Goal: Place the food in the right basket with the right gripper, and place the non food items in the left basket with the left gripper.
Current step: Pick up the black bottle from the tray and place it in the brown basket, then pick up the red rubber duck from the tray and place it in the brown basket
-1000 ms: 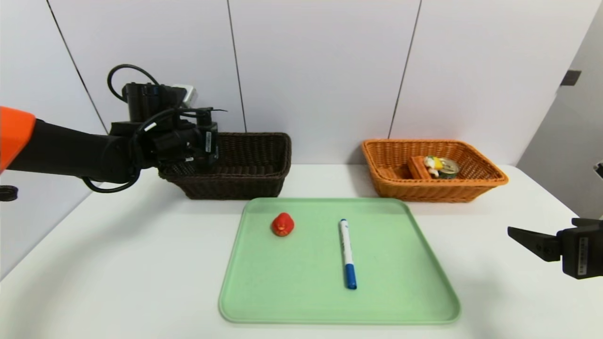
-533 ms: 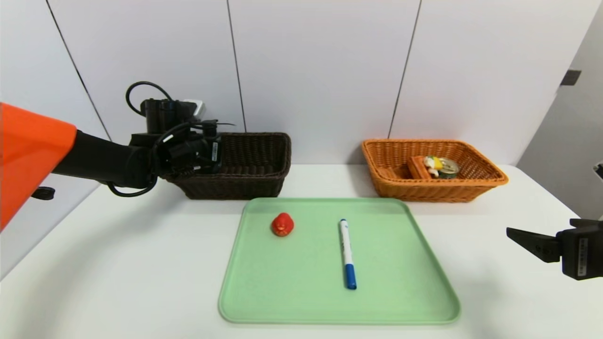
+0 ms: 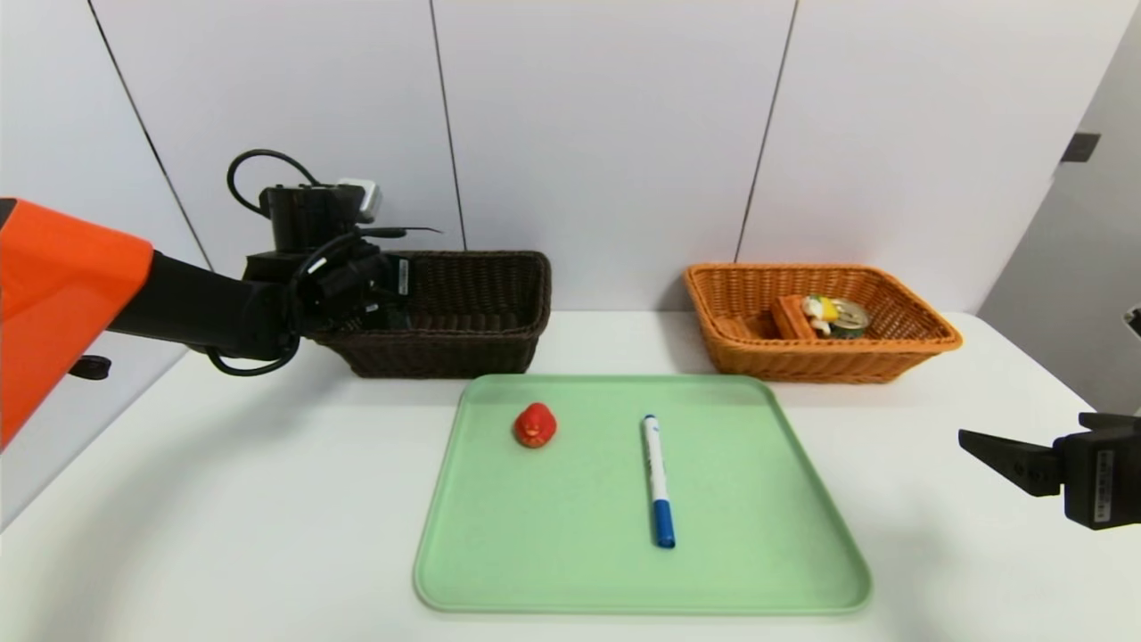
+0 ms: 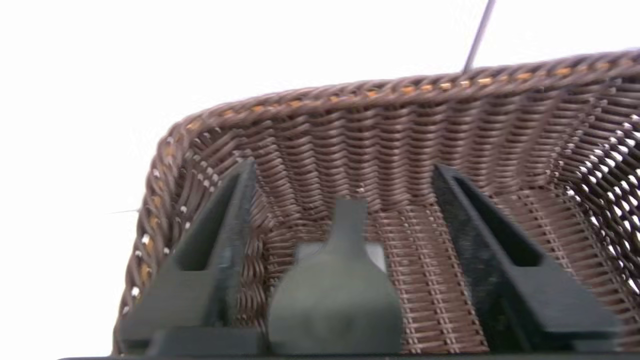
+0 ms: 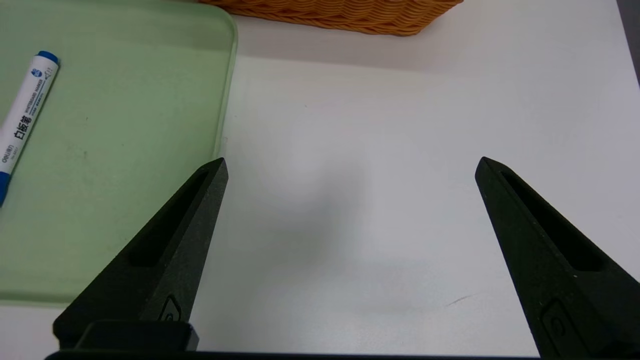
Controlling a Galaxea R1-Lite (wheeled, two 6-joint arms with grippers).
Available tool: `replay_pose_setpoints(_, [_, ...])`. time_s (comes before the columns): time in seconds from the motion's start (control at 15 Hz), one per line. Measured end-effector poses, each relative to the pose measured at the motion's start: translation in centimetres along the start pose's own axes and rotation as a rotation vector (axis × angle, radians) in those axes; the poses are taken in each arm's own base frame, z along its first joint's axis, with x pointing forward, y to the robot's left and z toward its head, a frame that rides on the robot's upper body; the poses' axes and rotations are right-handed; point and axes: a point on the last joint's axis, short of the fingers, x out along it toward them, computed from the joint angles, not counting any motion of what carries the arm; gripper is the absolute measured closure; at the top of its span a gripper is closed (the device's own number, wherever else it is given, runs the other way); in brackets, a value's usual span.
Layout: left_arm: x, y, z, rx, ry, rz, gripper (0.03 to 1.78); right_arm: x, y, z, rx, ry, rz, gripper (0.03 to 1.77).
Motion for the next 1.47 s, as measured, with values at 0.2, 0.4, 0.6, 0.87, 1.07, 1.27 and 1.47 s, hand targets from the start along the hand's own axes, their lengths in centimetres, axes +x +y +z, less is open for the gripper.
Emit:
replay_pose_setpoints(0.2, [-1.3, 0.1, 2.1, -0.002, -0.069, -0.002, 0.39, 0.0, 0.0, 0.0, 0.000, -0.003, 0.000, 0.09])
replay_pose_setpoints(0.4, [-4.5, 0.6, 6.2, -0.008, -0.189, 0.002, 0.30, -0.2, 0.0, -0.1, 0.002, -0.004, -0.001, 0.09])
replay_pose_setpoints(0.6, [-9.3, 0.7, 10.5, -0.021, -0.324, -0.013, 0.24, -0.2, 0.0, -0.2, 0.000, 0.000, 0.000, 0.09])
replay_pose_setpoints(0.87, [-16.1, -3.8, 11.2, -0.093, -0.353, -0.189, 0.19, -0.2, 0.0, -0.4, -0.001, 0.003, 0.000, 0.09])
replay_pose_setpoints(1.07, [-20.4, -8.0, 8.0, -0.163, -0.256, -0.307, 0.16, -0.2, 0.0, -0.4, -0.001, 0.003, 0.000, 0.09])
replay_pose_setpoints(1.27, [-22.5, -9.5, 4.5, -0.138, -0.122, -0.295, 0.14, -0.2, 0.0, -0.4, -0.002, 0.002, 0.000, 0.09])
replay_pose_setpoints(1.47, [-23.3, -9.5, 1.5, -0.012, 0.081, -0.291, 0.14, -0.2, 0.0, -0.6, -0.004, 0.006, 0.001, 0.09])
